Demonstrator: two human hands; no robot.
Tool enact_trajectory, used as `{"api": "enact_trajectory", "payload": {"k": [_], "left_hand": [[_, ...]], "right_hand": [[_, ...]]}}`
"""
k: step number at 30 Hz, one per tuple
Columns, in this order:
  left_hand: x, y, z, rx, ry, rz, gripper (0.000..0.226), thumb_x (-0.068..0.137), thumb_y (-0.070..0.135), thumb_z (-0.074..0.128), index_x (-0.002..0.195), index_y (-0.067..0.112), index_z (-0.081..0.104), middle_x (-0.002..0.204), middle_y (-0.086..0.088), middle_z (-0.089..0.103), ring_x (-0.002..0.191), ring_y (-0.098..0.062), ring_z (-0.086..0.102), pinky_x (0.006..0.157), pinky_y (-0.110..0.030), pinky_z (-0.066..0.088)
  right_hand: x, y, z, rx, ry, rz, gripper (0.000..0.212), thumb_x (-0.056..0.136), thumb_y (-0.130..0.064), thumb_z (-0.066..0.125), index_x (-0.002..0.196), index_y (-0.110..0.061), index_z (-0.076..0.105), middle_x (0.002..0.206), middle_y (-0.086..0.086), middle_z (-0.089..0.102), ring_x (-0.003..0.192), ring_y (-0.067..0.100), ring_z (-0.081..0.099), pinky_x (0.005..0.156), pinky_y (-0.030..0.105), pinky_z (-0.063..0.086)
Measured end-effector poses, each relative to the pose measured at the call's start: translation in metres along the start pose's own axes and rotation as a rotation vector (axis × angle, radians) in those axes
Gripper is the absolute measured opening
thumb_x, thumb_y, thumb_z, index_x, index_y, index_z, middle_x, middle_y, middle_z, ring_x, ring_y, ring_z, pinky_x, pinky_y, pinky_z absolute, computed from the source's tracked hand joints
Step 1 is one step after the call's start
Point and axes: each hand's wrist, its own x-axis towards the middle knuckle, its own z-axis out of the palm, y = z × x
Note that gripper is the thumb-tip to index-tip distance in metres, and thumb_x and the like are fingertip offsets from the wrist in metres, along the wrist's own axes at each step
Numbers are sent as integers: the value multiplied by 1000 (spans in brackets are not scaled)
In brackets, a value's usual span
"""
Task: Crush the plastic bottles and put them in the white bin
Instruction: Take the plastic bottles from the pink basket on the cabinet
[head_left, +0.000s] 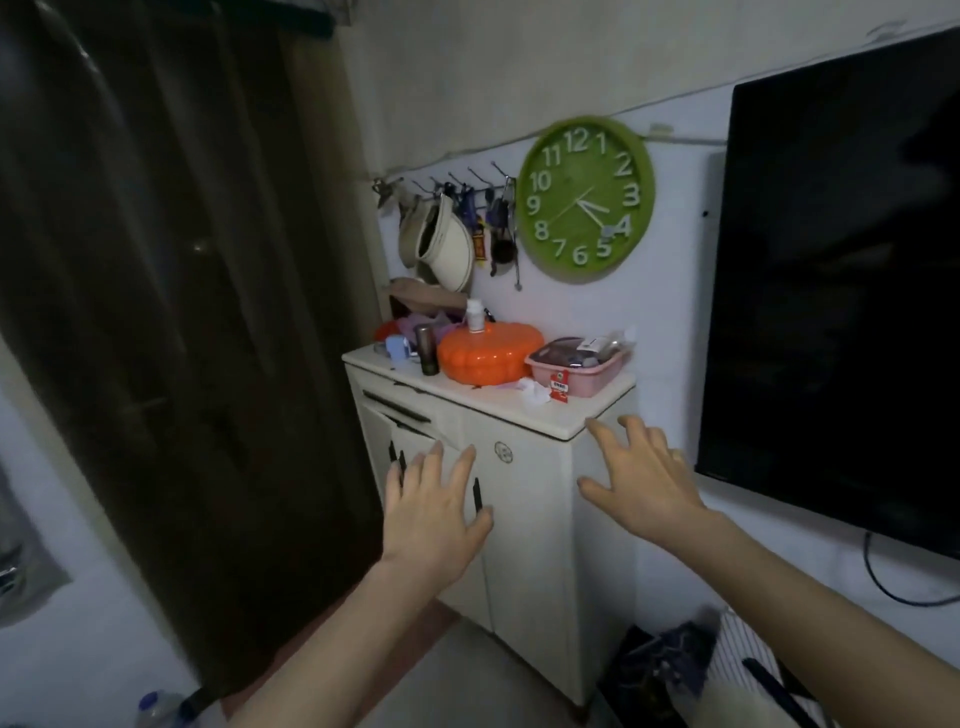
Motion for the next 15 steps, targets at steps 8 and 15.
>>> {"api": "enact_trajectory", "payload": {"k": [8,15], "left_hand": [[177,-87,67,-82,28,183,69,89,56,42,146,29,13,155,-10,18,140,-28,16,114,-49,11],[302,-56,136,-275,71,471,62,80,50,49,133,18,44,135,-19,49,123,-38,45,103,-59,28]], "right_hand": [[136,-21,50,36,41,216,65,88,-42,52,142,-23,22,140,12,35,123,34,36,96,44,40],[235,17,89,-6,31,387,65,89,-43,52,144,-23,22,144,11,33,127,33,34,98,44,38]]}}
